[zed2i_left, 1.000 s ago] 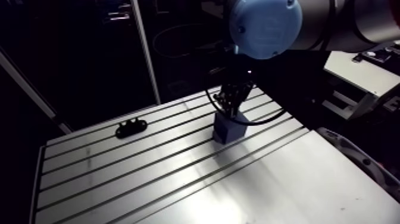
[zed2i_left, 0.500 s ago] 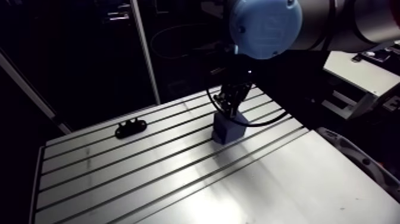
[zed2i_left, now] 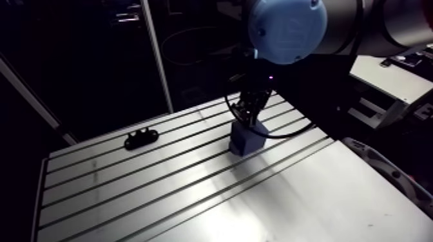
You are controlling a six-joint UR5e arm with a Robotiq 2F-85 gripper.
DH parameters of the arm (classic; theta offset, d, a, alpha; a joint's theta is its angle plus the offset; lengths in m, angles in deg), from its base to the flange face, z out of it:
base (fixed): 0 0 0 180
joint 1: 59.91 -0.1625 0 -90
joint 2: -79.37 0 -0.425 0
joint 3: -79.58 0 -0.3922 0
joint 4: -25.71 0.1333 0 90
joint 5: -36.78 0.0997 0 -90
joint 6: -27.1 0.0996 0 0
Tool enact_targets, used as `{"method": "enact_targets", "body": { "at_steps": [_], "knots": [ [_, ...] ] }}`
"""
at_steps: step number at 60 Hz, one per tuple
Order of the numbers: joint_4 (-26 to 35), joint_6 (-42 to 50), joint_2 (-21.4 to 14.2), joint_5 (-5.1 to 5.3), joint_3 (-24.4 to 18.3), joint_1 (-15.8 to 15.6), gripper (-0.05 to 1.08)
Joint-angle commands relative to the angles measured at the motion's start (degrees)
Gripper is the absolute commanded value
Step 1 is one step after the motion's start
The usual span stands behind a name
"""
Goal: Pick up the M10 bolt and insert it into the hex recess until seated.
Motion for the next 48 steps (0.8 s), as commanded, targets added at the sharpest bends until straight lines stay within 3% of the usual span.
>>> {"method": "enact_targets", "body": {
  "at_steps": [1,48],
  "knots": [
    [0.0,-0.8,0.0,-0.01,0.0,0.0,0.75],
    [0.1,-3.9,0.0,0.0,0.0,0.0,0.79]
  ]
}}
